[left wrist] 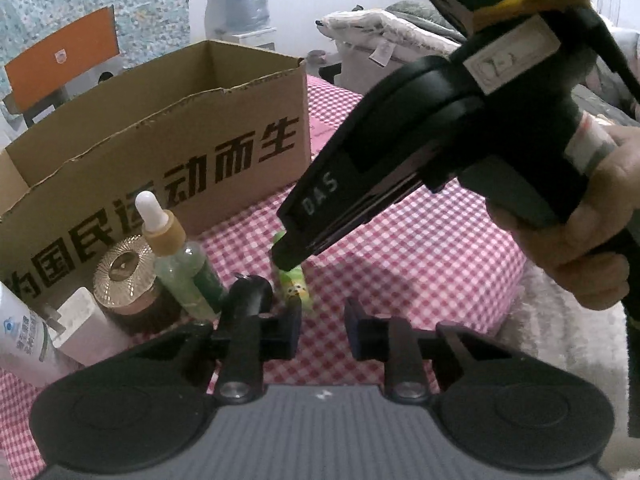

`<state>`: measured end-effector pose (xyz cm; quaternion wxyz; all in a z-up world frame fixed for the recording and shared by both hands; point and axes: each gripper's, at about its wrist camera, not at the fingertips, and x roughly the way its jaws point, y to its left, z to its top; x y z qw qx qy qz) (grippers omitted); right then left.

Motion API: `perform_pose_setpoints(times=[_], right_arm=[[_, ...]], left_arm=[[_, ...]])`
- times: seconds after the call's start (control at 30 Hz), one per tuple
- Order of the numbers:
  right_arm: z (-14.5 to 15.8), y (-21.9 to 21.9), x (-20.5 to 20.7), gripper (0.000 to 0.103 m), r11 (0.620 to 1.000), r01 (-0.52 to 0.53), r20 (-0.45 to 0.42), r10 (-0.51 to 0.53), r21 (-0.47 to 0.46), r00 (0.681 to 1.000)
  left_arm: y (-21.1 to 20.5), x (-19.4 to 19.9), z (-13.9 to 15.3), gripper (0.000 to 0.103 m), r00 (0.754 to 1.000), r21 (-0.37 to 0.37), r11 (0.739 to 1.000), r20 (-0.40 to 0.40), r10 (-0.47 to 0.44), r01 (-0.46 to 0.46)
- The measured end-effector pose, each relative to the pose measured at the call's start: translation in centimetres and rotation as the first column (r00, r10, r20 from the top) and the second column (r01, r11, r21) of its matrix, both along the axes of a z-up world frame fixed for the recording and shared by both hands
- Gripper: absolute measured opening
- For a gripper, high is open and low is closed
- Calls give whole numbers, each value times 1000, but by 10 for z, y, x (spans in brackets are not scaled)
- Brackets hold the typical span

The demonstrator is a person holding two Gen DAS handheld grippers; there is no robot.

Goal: Organize rigid objects
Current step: 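Return the right gripper to the table and grasp the green lip balm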

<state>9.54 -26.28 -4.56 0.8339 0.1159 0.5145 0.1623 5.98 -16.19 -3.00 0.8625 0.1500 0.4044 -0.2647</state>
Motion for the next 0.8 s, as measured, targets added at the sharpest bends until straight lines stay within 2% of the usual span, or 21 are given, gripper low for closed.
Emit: perform_pose_setpoints(times=[0.4, 0.43, 0.5, 0.63, 0.8], right_arm=[[-9, 7, 6, 14, 1000, -12, -30, 12, -19, 999], [-9, 5, 5, 14, 1000, -7, -31, 7, -18, 1000], [-9, 1, 4, 14, 1000, 3, -32, -3, -16, 999], [-10, -4, 1, 14, 1000, 16, -39, -17, -5, 999], [-9, -6, 0, 14, 1000, 15, -38, -15, 0, 999]], left_arm=[[0, 15, -6, 24, 999, -6, 1000, -38, 17, -17], [-1, 18, -6, 25, 999, -9, 1000, -43, 17, -17], [-3, 21, -6, 34, 998, -17, 1000, -55, 12, -13], [-7, 27, -7, 35, 996, -32, 999, -94, 7, -10], [-10, 36, -7, 38, 995, -35, 999, -101, 20, -24]])
